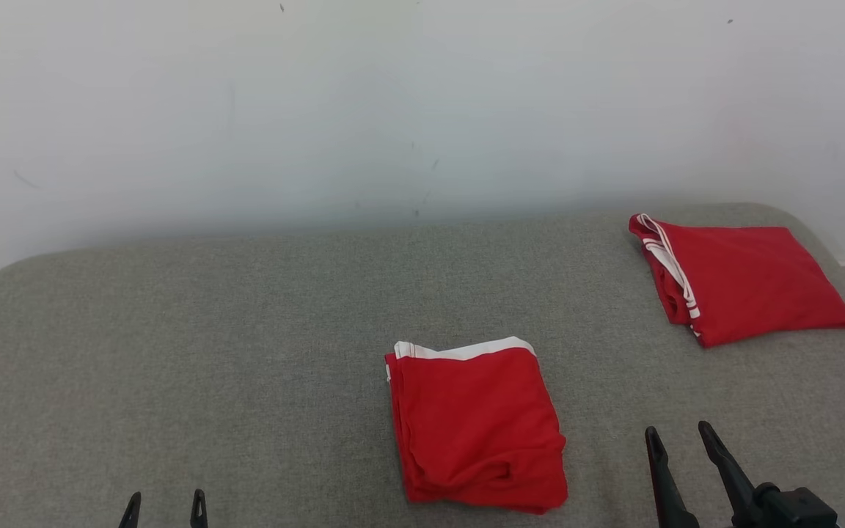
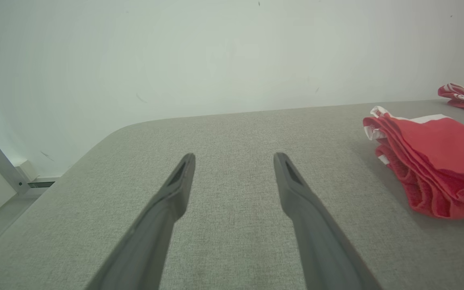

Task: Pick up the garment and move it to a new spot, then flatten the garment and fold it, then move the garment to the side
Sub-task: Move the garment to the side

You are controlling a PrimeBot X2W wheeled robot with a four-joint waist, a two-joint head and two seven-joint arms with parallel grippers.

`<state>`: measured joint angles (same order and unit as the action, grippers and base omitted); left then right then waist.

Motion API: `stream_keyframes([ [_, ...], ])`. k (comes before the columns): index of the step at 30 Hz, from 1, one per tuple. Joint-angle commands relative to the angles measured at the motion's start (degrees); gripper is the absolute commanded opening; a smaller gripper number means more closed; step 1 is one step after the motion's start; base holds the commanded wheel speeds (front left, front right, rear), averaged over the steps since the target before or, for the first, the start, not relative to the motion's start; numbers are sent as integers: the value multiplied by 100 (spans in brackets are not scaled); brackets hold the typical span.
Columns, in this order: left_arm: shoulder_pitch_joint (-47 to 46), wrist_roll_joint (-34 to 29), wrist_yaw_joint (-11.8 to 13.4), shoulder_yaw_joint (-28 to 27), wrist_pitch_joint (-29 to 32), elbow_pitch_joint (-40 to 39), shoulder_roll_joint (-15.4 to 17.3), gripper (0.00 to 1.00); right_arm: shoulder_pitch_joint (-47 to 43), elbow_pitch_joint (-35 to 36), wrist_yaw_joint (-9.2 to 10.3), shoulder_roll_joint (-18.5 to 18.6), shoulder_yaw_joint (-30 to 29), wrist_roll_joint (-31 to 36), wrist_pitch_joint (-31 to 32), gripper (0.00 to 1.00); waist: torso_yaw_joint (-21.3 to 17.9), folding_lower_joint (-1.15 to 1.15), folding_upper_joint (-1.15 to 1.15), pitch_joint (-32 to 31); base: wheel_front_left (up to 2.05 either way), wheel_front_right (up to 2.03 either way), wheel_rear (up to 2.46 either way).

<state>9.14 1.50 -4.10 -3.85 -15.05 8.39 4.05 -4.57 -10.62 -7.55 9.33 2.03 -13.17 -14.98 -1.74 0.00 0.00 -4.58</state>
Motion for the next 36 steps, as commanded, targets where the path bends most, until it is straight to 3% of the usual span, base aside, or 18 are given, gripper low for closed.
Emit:
stream_keyframes([
  [1, 71, -31, -20, 8, -17, -29, 22, 100, -2, -8, 12, -19, -8, 29, -25, 100, 5, 0, 0, 2, 0, 0, 0],
  [36, 16, -47, -23, 165, -17, -28, 40, 100, 139, -119, 12, -36, -45, 76, -24, 100, 214, 0, 0, 78, 0, 0, 0],
])
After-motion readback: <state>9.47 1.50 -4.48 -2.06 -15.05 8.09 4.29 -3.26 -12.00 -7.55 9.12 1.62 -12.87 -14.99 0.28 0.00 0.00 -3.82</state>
